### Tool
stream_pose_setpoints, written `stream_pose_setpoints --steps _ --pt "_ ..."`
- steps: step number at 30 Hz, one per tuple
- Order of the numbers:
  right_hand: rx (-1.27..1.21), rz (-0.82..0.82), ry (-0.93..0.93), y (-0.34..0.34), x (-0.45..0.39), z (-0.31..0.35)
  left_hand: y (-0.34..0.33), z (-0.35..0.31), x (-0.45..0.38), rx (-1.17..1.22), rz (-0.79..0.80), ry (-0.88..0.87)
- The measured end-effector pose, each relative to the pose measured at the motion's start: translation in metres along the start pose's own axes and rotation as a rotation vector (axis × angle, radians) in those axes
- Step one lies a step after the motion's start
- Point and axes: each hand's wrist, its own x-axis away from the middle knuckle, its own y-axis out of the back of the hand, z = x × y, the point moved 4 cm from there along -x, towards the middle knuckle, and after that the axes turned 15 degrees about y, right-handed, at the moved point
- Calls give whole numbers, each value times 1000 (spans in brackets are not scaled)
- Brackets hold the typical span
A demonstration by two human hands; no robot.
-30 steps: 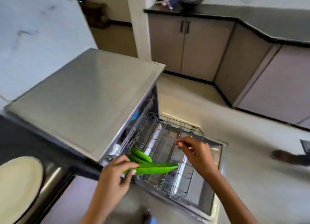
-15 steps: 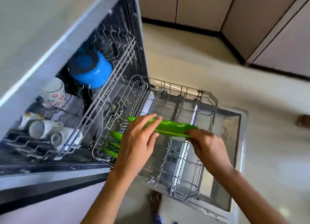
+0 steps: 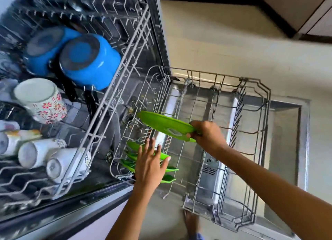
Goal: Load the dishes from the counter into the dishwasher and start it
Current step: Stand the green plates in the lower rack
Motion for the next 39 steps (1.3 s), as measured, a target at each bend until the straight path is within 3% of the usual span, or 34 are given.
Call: stream_pose_setpoints --steps 4,14,24,33,39 --pt "-69 104 -17 -25 -22 0 1 7 0 5 -27 71" --pt "-154 252 -45 -66 -33 -4 -8 26 25 116 -67 -2" --pt "-212 260 -64 -80 -41 -2 -9 33 23 189 -54 -21" --pt "-128 180 -104 -104 -16 -11 -9 32 23 258 -18 -30" --pt "-65 239 -115 -123 -11 -5 -9 31 24 264 1 -26"
